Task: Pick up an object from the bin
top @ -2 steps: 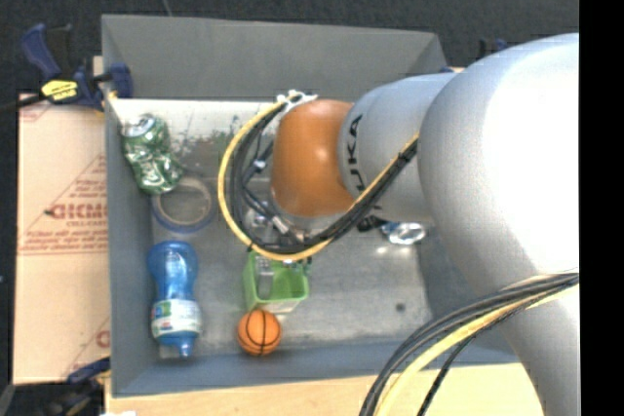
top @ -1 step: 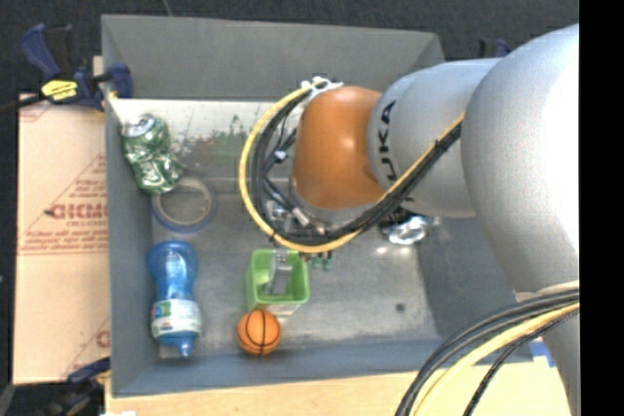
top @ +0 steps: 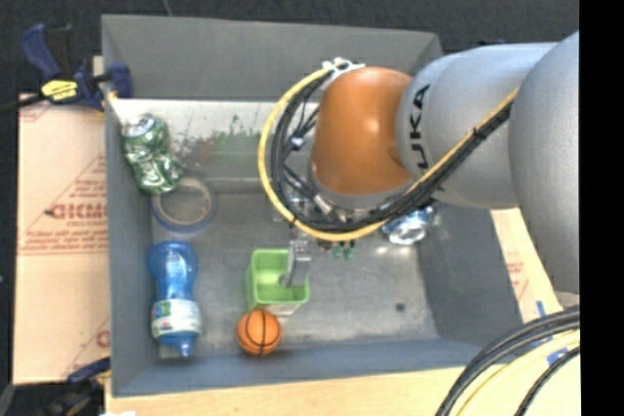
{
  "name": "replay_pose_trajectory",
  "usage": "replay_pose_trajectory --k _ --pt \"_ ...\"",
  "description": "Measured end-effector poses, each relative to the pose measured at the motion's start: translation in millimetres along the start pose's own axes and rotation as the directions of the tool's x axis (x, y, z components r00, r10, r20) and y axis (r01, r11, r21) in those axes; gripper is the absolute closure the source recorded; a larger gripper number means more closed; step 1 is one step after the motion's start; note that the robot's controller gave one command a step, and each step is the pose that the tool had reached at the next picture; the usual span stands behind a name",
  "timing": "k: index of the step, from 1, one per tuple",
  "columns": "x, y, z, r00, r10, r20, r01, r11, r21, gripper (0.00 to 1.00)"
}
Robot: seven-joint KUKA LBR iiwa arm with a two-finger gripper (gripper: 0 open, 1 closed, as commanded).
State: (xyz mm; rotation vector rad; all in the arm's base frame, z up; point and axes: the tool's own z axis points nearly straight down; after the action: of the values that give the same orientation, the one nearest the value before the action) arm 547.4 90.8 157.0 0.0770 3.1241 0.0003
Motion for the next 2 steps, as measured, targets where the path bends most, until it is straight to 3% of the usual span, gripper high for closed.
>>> replay_pose_trajectory --k 2 --pt "0.8 4.4 10.5 1.000 0.014 -0.001 -0.014 1.000 -0.002 0.00"
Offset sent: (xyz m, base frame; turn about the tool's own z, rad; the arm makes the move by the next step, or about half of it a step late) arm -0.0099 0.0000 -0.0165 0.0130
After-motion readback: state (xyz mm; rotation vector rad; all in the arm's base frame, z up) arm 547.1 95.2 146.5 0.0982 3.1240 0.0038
